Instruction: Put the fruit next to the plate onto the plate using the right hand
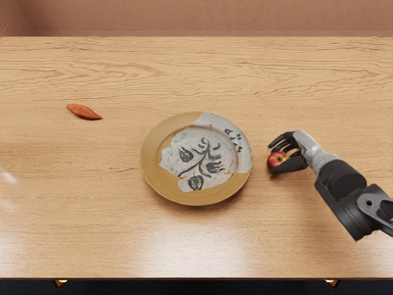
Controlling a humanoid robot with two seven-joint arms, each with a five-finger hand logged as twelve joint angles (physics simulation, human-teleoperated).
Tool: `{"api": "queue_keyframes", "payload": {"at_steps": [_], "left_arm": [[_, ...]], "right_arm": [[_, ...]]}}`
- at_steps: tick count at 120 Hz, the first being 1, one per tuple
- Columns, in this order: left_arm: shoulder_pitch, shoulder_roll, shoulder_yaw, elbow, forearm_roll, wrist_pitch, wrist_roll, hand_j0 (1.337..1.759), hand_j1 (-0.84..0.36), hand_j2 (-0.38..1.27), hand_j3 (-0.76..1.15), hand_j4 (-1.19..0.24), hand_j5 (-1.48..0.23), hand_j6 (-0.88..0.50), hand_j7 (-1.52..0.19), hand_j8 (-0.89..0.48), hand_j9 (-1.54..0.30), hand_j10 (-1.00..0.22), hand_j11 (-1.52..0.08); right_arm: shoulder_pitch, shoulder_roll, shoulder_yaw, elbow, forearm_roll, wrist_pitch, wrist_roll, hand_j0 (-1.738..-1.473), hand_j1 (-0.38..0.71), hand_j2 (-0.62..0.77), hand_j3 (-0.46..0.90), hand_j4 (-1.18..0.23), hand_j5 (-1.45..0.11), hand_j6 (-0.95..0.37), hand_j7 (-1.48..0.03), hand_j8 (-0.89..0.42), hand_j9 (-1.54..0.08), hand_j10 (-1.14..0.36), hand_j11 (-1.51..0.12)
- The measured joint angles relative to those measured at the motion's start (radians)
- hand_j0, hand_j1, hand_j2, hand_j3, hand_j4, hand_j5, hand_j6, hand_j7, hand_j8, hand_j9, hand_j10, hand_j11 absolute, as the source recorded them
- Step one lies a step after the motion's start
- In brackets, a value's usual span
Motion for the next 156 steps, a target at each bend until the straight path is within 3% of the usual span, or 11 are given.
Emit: {"api": "queue_keyframes", "payload": {"at_steps": [37, 59, 94, 109, 121, 136, 156], "left_arm": [[0.0, 0.0, 0.0, 0.0, 0.0, 0.0, 0.0, 1.658, 0.34, 0.0, 0.0, -0.01, -0.01, -0.01, -0.01, -0.01, -0.01, -0.01, -0.01], [0.0, 0.0, 0.0, 0.0, 0.0, 0.0, 0.0, 1.658, 0.34, 0.0, 0.0, -0.01, -0.01, -0.01, -0.01, -0.01, -0.01, -0.01, -0.01], [0.0, 0.0, 0.0, 0.0, 0.0, 0.0, 0.0, 1.658, 0.34, 0.0, 0.0, -0.01, -0.01, -0.01, -0.01, -0.01, -0.01, -0.01, -0.01], [0.0, 0.0, 0.0, 0.0, 0.0, 0.0, 0.0, 1.658, 0.34, 0.0, 0.0, -0.01, -0.01, -0.01, -0.01, -0.01, -0.01, -0.01, -0.01], [0.005, 0.0, 0.001, 0.0, 0.0, -0.001, 0.0, 1.658, 0.34, 0.0, 0.0, -0.01, -0.01, -0.01, -0.01, -0.01, -0.01, -0.01, -0.01], [0.003, 0.0, 0.0, 0.0, 0.0, -0.004, 0.0, 1.658, 0.34, 0.0, 0.0, -0.01, -0.01, -0.01, -0.01, -0.01, -0.01, -0.01, -0.01], [0.001, 0.0, 0.0, 0.0, 0.0, -0.006, 0.0, 1.658, 0.34, 0.0, 0.0, -0.01, -0.01, -0.01, -0.01, -0.01, -0.01, -0.01, -0.01]], "right_arm": [[0.071, 0.034, 0.094, 0.0, 0.011, 0.022, 0.0, -1.657, 0.29, 0.32, 0.0, -0.65, -0.92, -0.57, -0.88, -0.39, -0.92, -0.52, -0.92], [0.136, 0.151, 0.095, -0.001, 0.012, 0.044, 0.0, -1.658, 0.33, 0.36, 0.0, -0.66, -0.93, -0.55, -0.89, -0.38, -0.91, -0.51, -0.9], [0.14, 0.358, 0.006, -0.047, 0.014, 0.05, -0.001, -1.658, 0.37, 0.47, 0.0, -0.66, -0.93, -0.59, -0.89, -0.38, -0.9, -0.51, -0.89], [0.146, 0.382, -0.002, -0.063, 0.008, 0.05, 0.0, -1.658, 0.08, 0.26, 0.0, -0.4, -0.55, -0.36, -0.53, -0.24, -0.54, -0.32, -0.53], [0.166, 0.356, 0.013, -0.067, 0.006, 0.092, 0.0, -1.658, -0.08, 0.16, 0.0, -0.25, -0.35, -0.23, -0.34, -0.16, -0.34, -0.21, -0.34], [0.165, 0.336, 0.138, -0.069, 0.038, 0.242, 0.0, -1.658, -0.19, 0.08, 0.0, -0.15, -0.21, -0.14, -0.2, -0.1, -0.2, -0.12, -0.2], [0.124, 0.292, 0.371, -0.115, 0.29, 0.666, 0.0, -1.658, -0.26, 0.03, 0.0, -0.08, -0.11, -0.08, -0.11, -0.06, -0.11, -0.07, -0.11]]}}
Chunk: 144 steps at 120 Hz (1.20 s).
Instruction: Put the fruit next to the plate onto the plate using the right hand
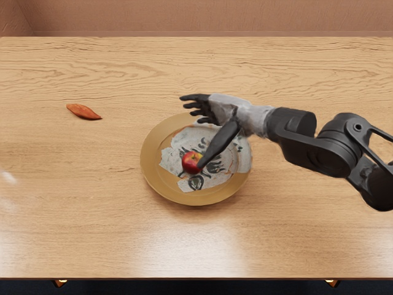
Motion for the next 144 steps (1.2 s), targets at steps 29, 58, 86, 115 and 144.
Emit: {"api": "queue_keyframes", "payload": {"at_steps": [29, 58, 86, 115, 144], "left_arm": [[-0.044, 0.0, -0.002, 0.0, 0.0, -0.001, 0.0, 1.658, 0.34, 0.0, 0.0, -0.01, -0.01, -0.01, -0.01, -0.01, -0.01, -0.01, -0.01], [-0.064, 0.0, -0.003, 0.0, 0.0, 0.0, 0.0, 1.658, 0.34, 0.0, 0.0, -0.01, -0.01, -0.01, -0.01, -0.01, -0.01, -0.01, -0.01], [-0.068, 0.0, -0.002, 0.0, 0.0, 0.0, 0.0, 1.658, 0.34, 0.0, 0.0, -0.01, -0.01, -0.01, -0.01, -0.01, -0.01, -0.01, -0.01], [-0.068, 0.0, -0.001, 0.0, 0.0, 0.0, 0.0, 1.658, 0.34, 0.0, 0.0, -0.01, -0.01, -0.01, -0.01, -0.01, -0.01, -0.01, -0.01], [-0.068, 0.0, 0.0, 0.0, 0.0, 0.0, 0.0, 1.658, 0.34, 0.0, 0.0, -0.01, -0.01, -0.01, -0.01, -0.01, -0.01, -0.01, -0.01]], "right_arm": [[-0.225, -0.01, 0.392, -0.015, 0.176, 0.445, 0.0, -1.658, -0.3, 0.01, 0.0, -0.04, -0.06, -0.04, -0.06, -0.04, -0.06, -0.04, -0.06], [-0.472, -0.016, 0.683, -0.05, 0.323, 0.501, 0.0, -1.658, -0.32, 0.0, 0.0, -0.03, -0.04, -0.03, -0.04, -0.03, -0.04, -0.03, -0.04], [-0.638, -0.017, 0.806, -0.194, 0.675, 0.506, 0.0, -1.658, -0.32, 0.0, 0.0, -0.02, -0.03, -0.02, -0.03, -0.02, -0.03, -0.02, -0.03], [-0.703, -0.025, 0.914, -0.229, 0.729, 0.507, 0.0, -1.658, -0.33, 0.0, 0.0, -0.02, -0.03, -0.02, -0.03, -0.02, -0.03, -0.02, -0.03], [-0.734, -0.026, 0.973, -0.24, 0.737, 0.507, 0.0, -1.658, -0.33, 0.0, 0.0, -0.02, -0.02, -0.02, -0.02, -0.02, -0.02, -0.02, -0.02]]}}
